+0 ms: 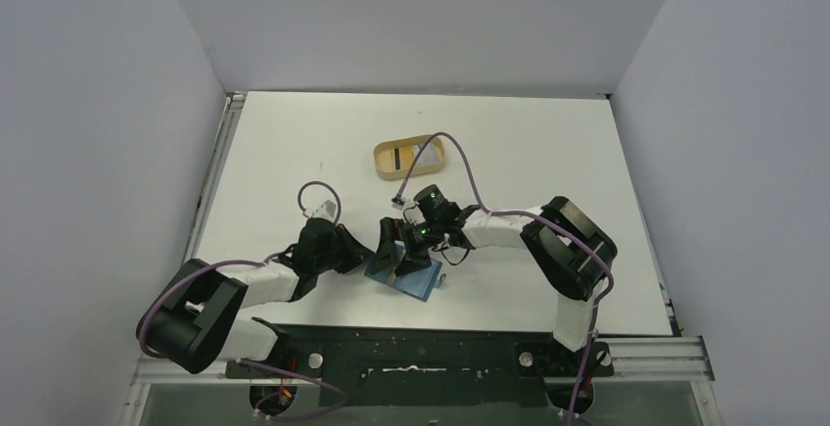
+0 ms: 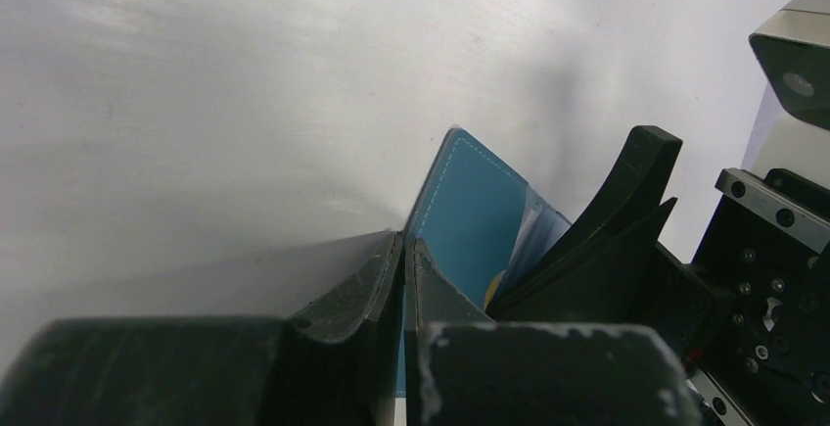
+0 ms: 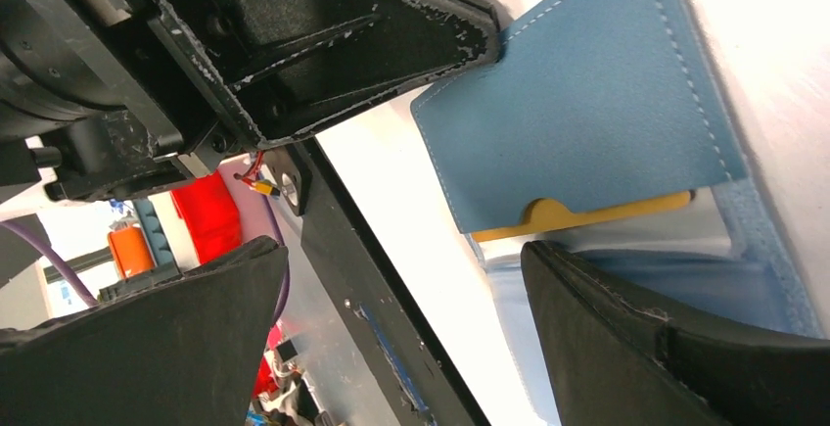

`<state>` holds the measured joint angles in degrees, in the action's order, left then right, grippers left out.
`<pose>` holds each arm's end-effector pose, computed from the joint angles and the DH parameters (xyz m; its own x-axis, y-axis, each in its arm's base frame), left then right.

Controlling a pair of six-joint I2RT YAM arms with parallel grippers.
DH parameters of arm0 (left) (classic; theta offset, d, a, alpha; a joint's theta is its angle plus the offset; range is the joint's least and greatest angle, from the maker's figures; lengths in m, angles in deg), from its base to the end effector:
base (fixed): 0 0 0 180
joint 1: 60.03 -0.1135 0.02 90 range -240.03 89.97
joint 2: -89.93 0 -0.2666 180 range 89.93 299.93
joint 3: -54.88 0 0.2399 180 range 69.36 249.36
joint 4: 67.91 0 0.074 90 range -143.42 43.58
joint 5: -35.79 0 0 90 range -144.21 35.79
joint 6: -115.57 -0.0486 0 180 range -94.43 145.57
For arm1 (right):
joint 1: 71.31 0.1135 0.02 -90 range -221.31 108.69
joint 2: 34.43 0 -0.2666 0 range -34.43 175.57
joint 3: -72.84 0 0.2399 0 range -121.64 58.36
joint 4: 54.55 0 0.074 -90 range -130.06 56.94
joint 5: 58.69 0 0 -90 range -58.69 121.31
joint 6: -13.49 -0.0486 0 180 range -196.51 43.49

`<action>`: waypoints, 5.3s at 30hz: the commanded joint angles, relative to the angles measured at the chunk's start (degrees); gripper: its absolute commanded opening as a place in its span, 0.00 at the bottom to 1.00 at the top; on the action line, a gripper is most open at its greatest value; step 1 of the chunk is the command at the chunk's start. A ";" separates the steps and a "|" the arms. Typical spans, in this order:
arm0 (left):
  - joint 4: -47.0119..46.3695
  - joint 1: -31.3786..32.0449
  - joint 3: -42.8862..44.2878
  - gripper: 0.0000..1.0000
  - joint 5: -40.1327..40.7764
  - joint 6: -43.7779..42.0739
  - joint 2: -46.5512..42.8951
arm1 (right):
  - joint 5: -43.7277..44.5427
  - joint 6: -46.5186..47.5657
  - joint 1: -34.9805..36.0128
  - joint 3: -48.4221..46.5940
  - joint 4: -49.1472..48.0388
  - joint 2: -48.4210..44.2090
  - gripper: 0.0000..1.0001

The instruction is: Take the credit cards out of the card holder

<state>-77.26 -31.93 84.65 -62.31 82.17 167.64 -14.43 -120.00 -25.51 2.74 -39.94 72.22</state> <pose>0.1903 -0.1094 0.1197 -0.7733 -0.5241 -0.3569 -0.1492 0.6975 -0.7009 0.2238 0.2801 0.1420 -0.9538 -0.2919 -0.0711 -0.2164 0.5037 0.8363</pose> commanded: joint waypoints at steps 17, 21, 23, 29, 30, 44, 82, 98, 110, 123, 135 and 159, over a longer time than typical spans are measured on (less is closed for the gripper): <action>19.06 6.18 3.85 0.00 13.92 -2.89 -2.83 | 13.85 -5.78 -0.34 0.17 16.85 9.96 1.00; 18.14 7.00 3.64 0.00 13.85 -2.06 -1.73 | 15.46 -7.29 -0.36 -1.17 17.44 9.77 1.00; 17.67 7.14 3.32 0.00 13.82 -1.66 -1.69 | 15.86 -8.72 -0.55 -0.90 16.21 9.20 1.00; 15.53 7.36 1.41 0.00 13.26 -0.21 -1.84 | 15.18 -14.76 -1.63 2.40 6.79 6.60 1.00; 15.30 7.45 1.10 0.00 13.20 -0.03 -1.86 | 14.77 -15.35 -1.74 2.63 5.19 6.28 1.00; 14.86 9.02 -0.46 0.00 13.62 1.31 -4.41 | 12.27 -24.31 -2.73 3.08 -9.64 5.82 1.00; 15.83 9.78 -2.36 0.00 14.06 4.86 -8.45 | 26.58 -29.13 2.85 16.24 -45.45 3.33 0.40; 18.43 9.78 -2.35 0.00 14.95 4.72 -9.67 | 26.01 -28.53 -0.61 23.99 -48.29 0.17 0.26; 18.65 9.78 -1.93 0.00 15.06 4.71 -8.78 | 22.15 -27.90 -2.66 22.77 -50.28 2.74 0.28; 18.21 9.70 -2.09 0.00 14.89 4.84 -7.99 | 21.10 -18.80 -1.24 17.06 -27.51 -1.66 0.44; 18.24 9.65 -2.37 0.00 14.88 5.01 -8.28 | 20.24 -12.42 -0.64 13.99 -15.06 -3.82 0.39; 18.65 9.68 -2.50 0.00 14.85 5.00 -8.74 | 17.82 -19.74 -1.10 16.58 -30.20 0.37 0.04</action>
<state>-64.63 -22.58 83.73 -47.38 88.20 158.04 2.56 -139.80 -26.71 18.24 -69.21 72.01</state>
